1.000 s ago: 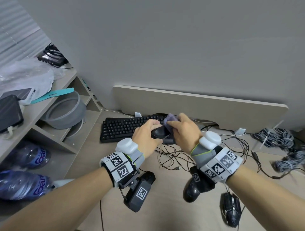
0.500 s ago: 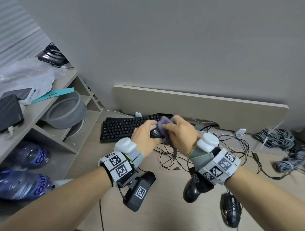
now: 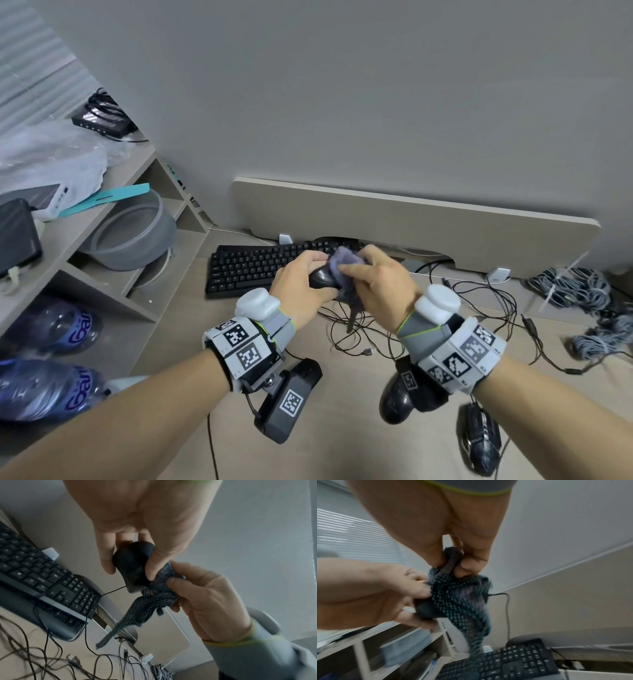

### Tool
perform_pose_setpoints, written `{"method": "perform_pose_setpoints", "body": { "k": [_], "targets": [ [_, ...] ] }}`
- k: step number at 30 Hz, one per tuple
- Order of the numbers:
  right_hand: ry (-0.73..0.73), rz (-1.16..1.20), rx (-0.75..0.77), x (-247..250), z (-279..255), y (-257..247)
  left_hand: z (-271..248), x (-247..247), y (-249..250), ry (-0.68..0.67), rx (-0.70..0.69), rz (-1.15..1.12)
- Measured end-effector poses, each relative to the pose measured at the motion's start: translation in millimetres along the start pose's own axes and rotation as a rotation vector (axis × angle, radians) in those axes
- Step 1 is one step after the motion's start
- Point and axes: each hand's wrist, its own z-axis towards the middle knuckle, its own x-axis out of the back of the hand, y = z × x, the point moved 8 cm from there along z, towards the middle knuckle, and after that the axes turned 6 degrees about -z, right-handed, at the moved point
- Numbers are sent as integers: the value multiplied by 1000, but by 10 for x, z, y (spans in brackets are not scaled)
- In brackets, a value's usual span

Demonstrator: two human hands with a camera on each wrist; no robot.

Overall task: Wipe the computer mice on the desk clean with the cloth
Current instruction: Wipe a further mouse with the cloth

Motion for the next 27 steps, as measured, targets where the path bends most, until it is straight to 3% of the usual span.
{"method": "perform_pose_setpoints", "body": {
  "k": [3,6,8,12,16,22,27],
  "targets": [
    [19,-49,-143,45,95,287,1,-15,-14,-14,8,8],
    [40,26,6,64,16,-46,37,18,17,7,-22,8],
    [66,97,15,72,21,22,53,35,4,1,-26,-36],
    [129,75,-256,160,115,591,68,-10,-70,-42,75,-329],
    [112,116,-163,117,141,384,67,-134,-110,-36,351,-773],
    [151,174,-91,153,183,227,82,-257,-196,-17,533,-957],
    [108,158,94,47,34,-131,127,-249,-190,8,566,-1055]
  ]
}}
